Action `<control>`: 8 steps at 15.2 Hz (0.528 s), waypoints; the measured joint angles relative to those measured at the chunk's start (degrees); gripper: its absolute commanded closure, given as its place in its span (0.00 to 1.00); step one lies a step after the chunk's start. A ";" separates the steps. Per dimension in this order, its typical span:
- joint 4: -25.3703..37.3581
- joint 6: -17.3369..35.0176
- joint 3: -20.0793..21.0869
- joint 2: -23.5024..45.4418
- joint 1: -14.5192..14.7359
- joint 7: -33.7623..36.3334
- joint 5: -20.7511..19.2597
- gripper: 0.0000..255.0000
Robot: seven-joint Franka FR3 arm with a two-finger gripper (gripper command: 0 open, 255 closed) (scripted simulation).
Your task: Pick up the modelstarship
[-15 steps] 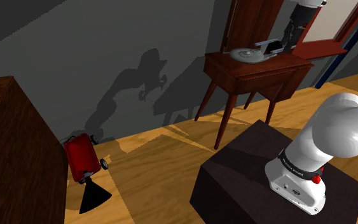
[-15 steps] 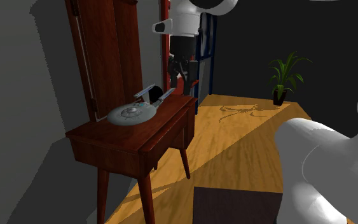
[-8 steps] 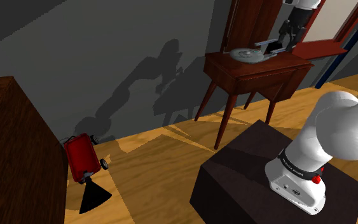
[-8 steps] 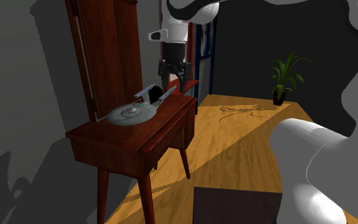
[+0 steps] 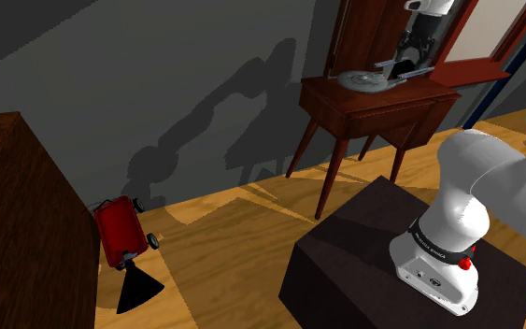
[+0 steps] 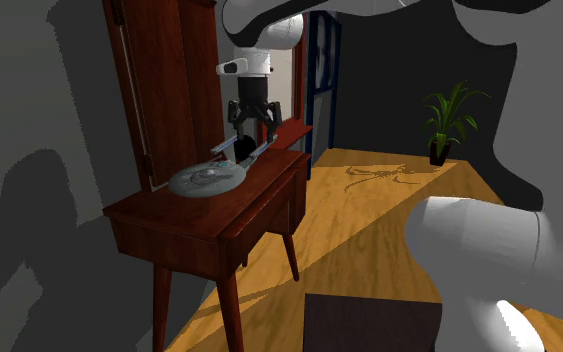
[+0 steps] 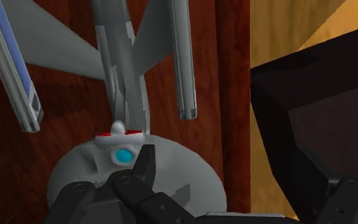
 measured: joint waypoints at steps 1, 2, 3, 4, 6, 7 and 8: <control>2.65 -1.13 -3.50 -3.43 5.55 0.23 -3.32 0.00; 3.96 -1.54 -5.56 -5.71 8.80 0.59 -5.69 0.00; 4.09 -1.39 -6.33 -6.62 9.91 0.61 -6.68 0.00; 3.45 -0.65 -6.71 -7.08 10.39 0.77 -7.24 0.00; 2.68 0.41 -7.35 -7.81 11.06 1.06 -8.05 0.00; 2.21 1.00 -7.62 -8.11 11.36 1.32 -8.38 0.00; 1.34 1.79 -7.60 -8.09 11.07 1.34 -8.45 0.00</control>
